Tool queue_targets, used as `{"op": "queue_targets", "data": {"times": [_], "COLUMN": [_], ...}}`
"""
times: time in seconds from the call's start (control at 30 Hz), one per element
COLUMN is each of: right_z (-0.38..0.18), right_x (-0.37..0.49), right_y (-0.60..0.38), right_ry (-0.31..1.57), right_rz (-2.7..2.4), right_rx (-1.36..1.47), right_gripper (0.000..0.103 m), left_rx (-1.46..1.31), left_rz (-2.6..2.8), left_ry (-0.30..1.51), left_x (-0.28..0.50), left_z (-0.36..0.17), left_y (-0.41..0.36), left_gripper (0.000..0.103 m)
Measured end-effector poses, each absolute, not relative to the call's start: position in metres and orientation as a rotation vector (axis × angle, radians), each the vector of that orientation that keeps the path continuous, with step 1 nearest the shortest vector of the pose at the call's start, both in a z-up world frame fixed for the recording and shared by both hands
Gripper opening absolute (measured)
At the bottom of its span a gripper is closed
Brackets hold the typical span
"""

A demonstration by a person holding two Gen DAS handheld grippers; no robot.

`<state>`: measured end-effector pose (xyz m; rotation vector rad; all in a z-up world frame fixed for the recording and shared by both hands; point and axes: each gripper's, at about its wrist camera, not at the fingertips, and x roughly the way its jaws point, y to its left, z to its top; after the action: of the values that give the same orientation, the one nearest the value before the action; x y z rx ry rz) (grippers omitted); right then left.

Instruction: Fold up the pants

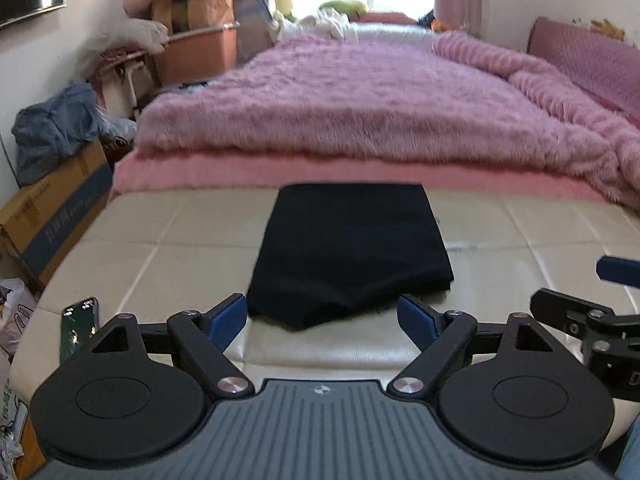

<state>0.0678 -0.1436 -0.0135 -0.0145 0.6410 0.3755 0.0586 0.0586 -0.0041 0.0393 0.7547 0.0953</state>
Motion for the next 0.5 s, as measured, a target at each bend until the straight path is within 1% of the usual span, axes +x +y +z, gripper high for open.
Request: {"op": "queue_targets", "data": {"times": [0.27,0.5], "right_z": [-0.036,-0.042], "right_x": [0.080,0.084], "right_y": [-0.136,-0.132], "right_ry": [0.698,0.719], "right_rz": [0.377,0.377], "right_rx": [-0.041,-0.040], "right_gripper": [0.082,0.082], "left_rx": [0.036,0.044], "left_rz": [0.093,0.090], "left_ry": [0.804,0.812], "left_x": [0.066,0.068], "left_z": [-0.020,-0.022], "left_y": [0.058,0.056], "left_gripper": [0.099,0.099]}}
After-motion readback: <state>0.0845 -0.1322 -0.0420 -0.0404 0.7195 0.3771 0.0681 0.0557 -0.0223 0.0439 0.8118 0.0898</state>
